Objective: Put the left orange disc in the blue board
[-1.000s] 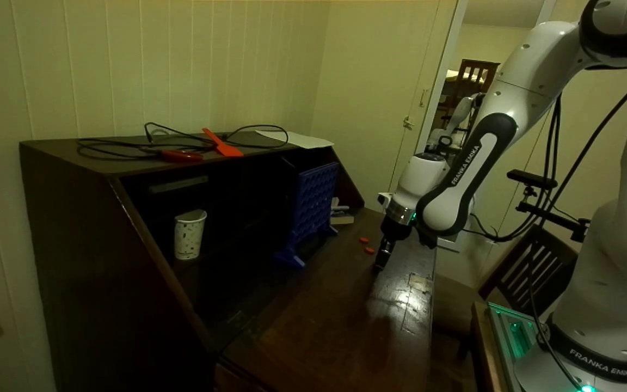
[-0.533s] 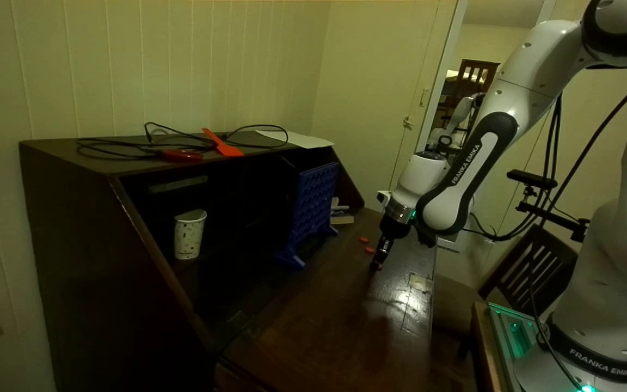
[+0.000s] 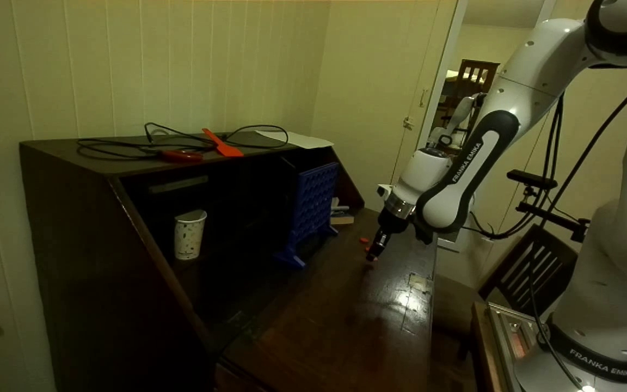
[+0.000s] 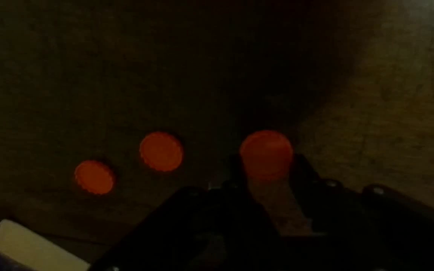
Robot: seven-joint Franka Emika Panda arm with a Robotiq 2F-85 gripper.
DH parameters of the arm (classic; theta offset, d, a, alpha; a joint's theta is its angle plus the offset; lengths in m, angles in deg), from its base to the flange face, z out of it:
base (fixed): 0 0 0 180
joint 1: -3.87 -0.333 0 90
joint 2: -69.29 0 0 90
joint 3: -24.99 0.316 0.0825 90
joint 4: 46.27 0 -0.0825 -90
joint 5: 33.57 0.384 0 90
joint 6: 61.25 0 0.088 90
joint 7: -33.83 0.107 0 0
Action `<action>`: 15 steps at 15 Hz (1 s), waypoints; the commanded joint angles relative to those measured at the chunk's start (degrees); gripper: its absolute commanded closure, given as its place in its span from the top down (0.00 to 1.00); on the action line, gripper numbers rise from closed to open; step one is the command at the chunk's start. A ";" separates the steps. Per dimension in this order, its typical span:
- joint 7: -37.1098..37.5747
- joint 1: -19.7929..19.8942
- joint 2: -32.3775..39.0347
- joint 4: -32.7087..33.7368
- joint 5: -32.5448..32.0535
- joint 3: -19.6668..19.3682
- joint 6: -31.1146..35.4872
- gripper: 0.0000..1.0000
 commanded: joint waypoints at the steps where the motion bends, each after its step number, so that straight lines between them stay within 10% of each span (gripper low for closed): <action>1: -0.59 1.03 -4.55 -1.14 0.99 -0.01 3.90 0.10; 15: 12.03 3.81 -8.56 -0.49 -13.55 -2.13 37.10 0.10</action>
